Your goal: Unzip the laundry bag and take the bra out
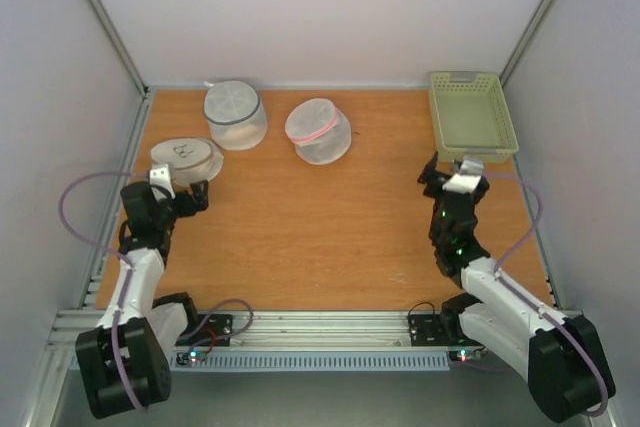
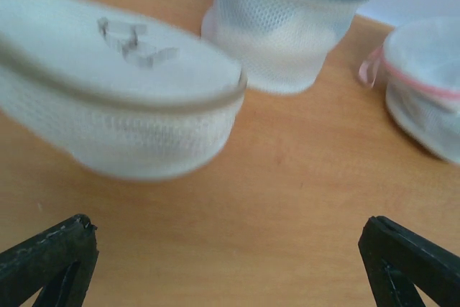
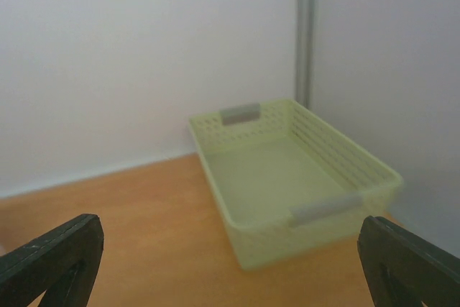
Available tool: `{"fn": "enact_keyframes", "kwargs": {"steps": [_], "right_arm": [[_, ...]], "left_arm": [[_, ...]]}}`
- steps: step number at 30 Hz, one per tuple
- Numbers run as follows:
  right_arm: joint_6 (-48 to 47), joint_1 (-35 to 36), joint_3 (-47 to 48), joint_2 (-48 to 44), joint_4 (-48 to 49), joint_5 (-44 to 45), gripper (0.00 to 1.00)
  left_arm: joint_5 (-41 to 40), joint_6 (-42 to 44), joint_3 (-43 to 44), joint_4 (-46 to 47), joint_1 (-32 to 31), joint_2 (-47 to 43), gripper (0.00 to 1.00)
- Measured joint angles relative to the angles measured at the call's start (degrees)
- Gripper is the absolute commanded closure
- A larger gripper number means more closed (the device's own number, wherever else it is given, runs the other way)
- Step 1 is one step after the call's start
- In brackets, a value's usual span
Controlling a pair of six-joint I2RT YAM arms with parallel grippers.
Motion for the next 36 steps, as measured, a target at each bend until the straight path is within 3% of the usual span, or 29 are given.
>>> {"fn": "enact_keyframes", "kwargs": {"steps": [8, 15, 28, 32, 36], "right_arm": [[2.75, -0.11, 33.62, 14.25, -21.31, -18.4, 0.02], [8.31, 1.38, 53.64, 32.76, -30.27, -36.17, 0.06], [17.18, 2.99, 88.11, 70.99, -48.33, -39.12, 0.12], [17.46, 2.99, 98.84, 80.15, -55.08, -40.44, 0.26], [17.57, 3.02, 104.45, 84.74, -59.32, -43.52, 0.6]], "left_arm": [[0.22, 7.72, 29.83, -22.29, 0.33, 5.07, 0.01], [3.45, 10.14, 54.97, -44.98, 0.24, 15.69, 0.01], [7.8, 7.8, 61.61, -53.94, -7.48, 27.91, 0.01], [8.33, 7.69, 61.64, -53.94, -7.54, 30.29, 0.01], [8.7, 7.54, 61.59, -53.77, -7.76, 30.71, 0.01]]}}
